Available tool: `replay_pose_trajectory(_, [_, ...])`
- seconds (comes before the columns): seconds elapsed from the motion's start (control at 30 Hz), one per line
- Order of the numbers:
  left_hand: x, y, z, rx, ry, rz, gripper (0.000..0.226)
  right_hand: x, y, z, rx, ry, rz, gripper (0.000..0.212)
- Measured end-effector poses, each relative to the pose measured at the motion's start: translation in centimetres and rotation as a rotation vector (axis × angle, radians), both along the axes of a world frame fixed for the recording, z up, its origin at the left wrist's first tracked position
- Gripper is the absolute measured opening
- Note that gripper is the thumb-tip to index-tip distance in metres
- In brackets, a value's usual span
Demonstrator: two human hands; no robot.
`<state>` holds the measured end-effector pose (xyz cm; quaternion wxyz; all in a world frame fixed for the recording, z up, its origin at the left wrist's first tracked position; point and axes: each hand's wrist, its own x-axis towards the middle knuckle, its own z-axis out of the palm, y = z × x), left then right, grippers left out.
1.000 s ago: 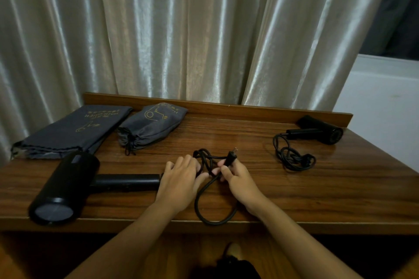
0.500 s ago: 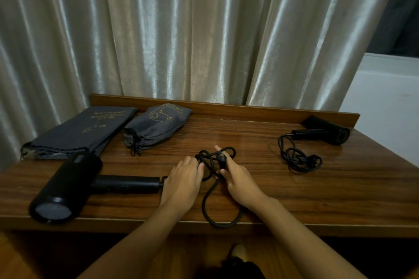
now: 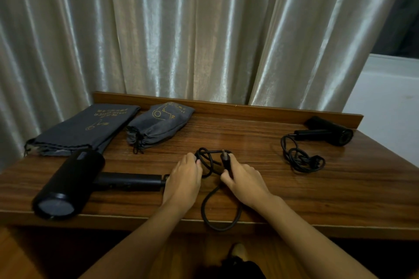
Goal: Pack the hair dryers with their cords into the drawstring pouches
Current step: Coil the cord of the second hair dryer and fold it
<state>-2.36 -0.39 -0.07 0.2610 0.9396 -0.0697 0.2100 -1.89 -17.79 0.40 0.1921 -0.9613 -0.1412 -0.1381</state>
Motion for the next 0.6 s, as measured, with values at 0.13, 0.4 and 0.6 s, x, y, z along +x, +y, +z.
replay_pose_trajectory(0.13, [0.0, 0.0, -0.2, -0.010, 0.002, -0.005, 0.022, 0.2, 0.7, 0.6, -0.137, 0.070, 0.007, 0.044])
replay_pose_trajectory(0.4, [0.3, 0.0, -0.5, -0.009, -0.015, 0.004, 0.021, 0.5, 1.6, 1.4, -0.292, 0.295, 0.016, 0.039])
replay_pose_trajectory(0.6, [0.3, -0.1, -0.7, 0.041, -0.057, 0.018, 0.016, 1.2, 1.8, 2.4, -0.391, 0.225, 0.080, 0.039])
